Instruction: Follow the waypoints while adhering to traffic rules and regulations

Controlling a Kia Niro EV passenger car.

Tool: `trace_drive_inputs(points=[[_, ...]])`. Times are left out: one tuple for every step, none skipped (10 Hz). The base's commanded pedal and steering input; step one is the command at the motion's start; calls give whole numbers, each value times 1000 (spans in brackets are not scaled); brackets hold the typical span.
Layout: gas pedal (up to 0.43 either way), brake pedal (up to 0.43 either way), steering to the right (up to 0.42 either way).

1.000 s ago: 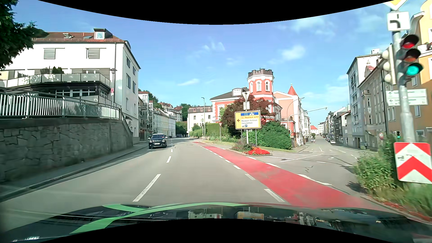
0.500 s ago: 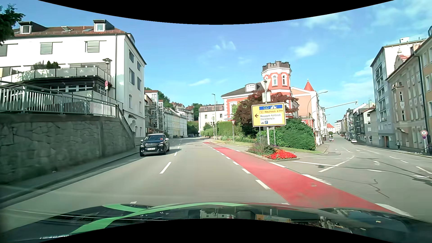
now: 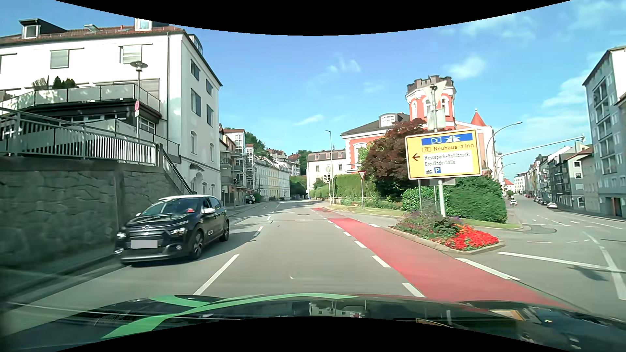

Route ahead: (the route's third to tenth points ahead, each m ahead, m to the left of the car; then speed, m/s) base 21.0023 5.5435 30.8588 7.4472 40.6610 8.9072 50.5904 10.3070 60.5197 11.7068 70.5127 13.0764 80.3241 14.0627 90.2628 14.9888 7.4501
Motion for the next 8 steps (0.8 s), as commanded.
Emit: trace_drive_inputs(points=[[339,0,-80],[339,0,-78],[339,0,-75],[339,0,-69],[339,0,-58],[339,0,-46],[339,0,-39],[339,0,-37]])
